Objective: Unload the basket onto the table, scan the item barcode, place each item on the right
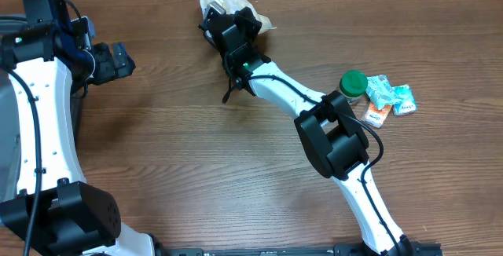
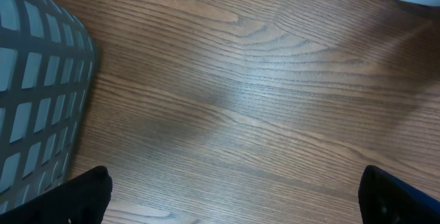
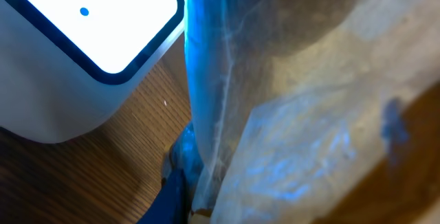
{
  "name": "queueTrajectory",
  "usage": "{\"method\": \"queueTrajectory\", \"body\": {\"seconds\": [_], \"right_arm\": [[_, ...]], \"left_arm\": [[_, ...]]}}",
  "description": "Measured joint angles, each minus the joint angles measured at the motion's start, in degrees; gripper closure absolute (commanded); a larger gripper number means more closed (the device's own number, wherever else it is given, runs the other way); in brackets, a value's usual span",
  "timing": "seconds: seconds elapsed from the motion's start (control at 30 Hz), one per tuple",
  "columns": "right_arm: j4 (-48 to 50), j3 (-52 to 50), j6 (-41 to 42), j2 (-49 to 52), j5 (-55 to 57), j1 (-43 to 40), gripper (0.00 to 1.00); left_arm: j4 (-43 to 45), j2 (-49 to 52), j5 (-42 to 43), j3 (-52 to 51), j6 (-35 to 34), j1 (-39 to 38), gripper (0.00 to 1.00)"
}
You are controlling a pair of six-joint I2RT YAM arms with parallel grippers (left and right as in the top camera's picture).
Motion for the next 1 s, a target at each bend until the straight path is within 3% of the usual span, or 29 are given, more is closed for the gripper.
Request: {"method": "queueTrajectory", "body": {"seconds": [0.7, 1.0], "right_arm": [[0.44, 0.0, 0.13, -0.04, 2.25, 0.02, 0.96], [-15.8, -0.11, 9.18, -8.15, -3.61, -0.09, 0.96]], "left_arm": [[0.0, 0.0, 0.0, 0.0, 0.0, 0.0, 0.01], [0.0, 0.0, 0.0, 0.0, 0.0, 0.0, 0.01]]}}
